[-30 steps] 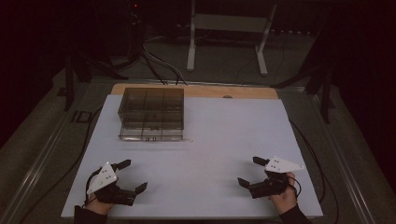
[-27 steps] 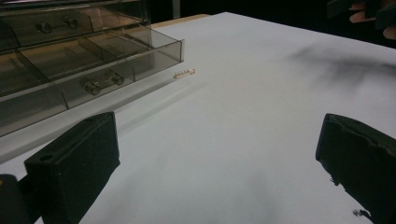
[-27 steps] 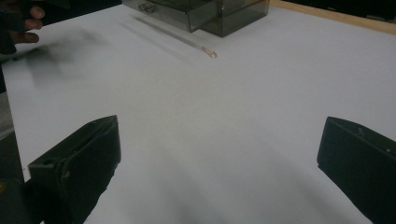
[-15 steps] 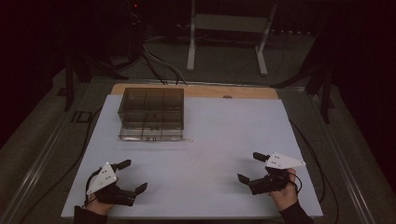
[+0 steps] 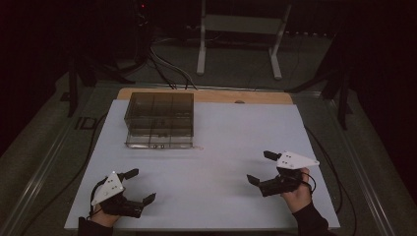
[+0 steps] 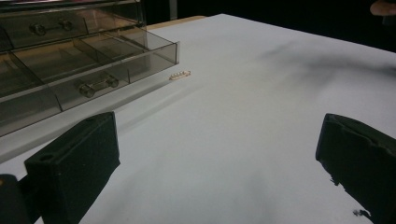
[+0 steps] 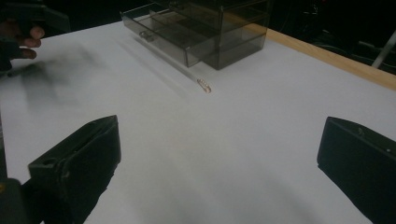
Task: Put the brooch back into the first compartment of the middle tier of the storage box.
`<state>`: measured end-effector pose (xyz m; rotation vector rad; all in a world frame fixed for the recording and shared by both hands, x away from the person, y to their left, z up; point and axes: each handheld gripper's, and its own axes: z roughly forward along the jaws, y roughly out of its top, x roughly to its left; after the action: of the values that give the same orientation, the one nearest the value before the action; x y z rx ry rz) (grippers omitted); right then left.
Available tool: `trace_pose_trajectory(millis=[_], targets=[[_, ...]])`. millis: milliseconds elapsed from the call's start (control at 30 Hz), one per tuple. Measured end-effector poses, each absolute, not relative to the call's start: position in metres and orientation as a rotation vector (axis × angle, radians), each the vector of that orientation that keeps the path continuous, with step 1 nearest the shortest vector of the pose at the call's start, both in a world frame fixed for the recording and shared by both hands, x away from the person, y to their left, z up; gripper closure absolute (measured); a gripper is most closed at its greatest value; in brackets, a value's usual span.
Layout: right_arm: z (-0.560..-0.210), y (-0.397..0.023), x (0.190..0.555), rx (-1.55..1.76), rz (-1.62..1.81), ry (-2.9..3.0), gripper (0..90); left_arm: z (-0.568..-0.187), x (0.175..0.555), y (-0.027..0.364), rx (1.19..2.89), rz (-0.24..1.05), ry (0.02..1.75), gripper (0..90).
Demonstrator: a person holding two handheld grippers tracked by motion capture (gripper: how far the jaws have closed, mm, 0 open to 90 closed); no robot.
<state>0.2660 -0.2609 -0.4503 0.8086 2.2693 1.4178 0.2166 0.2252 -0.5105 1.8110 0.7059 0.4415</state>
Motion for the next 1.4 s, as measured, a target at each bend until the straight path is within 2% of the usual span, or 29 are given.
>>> trace_pose_trajectory(millis=[1400], targets=[[-0.428, -0.203, 0.312, 0.672, 1.436, 2.304, 0.0, -0.509, 0.215, 0.226, 1.809, 0.445, 0.696, 0.3]])
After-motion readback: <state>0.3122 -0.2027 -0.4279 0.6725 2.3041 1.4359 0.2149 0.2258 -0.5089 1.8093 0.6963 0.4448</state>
